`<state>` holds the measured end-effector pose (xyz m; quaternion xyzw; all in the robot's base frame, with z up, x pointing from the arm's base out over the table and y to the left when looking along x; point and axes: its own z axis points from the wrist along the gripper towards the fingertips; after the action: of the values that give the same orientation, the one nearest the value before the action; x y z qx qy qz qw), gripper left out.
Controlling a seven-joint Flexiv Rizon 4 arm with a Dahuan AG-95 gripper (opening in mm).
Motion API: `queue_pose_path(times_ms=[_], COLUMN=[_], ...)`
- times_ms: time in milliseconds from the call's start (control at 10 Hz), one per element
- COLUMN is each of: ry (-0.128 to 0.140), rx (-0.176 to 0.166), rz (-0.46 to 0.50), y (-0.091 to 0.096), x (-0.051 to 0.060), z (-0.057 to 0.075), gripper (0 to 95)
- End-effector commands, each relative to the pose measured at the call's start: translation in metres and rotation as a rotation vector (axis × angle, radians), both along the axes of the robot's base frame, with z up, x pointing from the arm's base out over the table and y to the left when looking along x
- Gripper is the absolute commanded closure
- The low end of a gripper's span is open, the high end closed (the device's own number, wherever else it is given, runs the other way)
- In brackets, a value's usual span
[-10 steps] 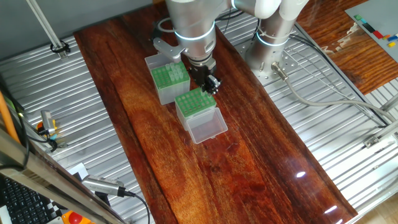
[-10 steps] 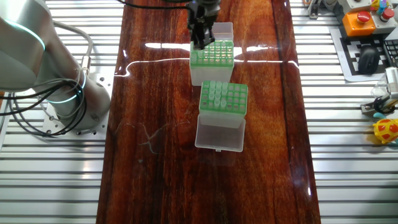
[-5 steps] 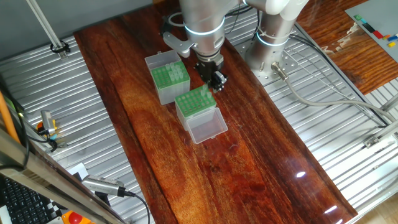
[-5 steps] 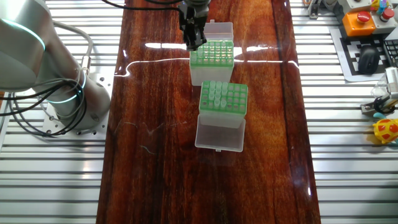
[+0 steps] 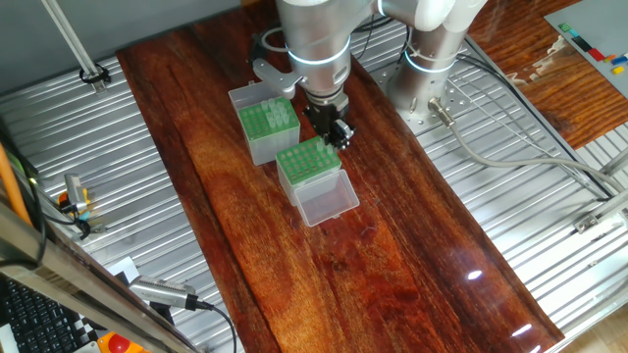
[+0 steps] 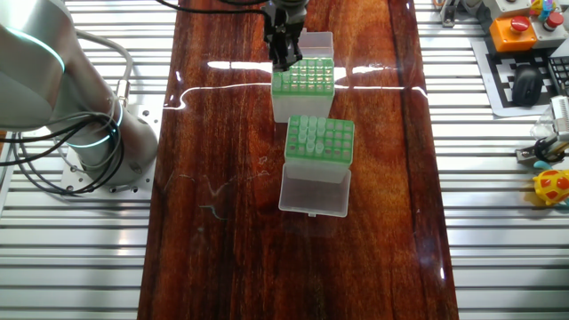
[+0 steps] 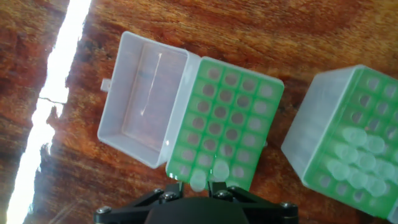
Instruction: Transfer all large pipette tips from one holder to another
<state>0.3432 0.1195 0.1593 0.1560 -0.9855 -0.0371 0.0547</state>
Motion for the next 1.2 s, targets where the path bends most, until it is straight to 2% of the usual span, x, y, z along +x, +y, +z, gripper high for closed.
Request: queue_pose_path(times_ms=[100,400,500,900,1100,1200], ry=[-0.007,-0.014,-0.019,-0.035,-0.037,-0.035], rx=[-0.001,-0.002,-0.004,-0.005,-0.003,-0.002], rz=[0.002,0.006,0.01,0.022,0.024,0.027], y=[0.0,0.0,0.0,0.0,0.0,-0.001], x=[0.001,0.002,0.003,0.005,0.006,0.006], z=[-0.003,-0.007,-0.007,-0.006,-0.002,0.005], gripper=[76.0,76.0,95.0,95.0,95.0,95.0])
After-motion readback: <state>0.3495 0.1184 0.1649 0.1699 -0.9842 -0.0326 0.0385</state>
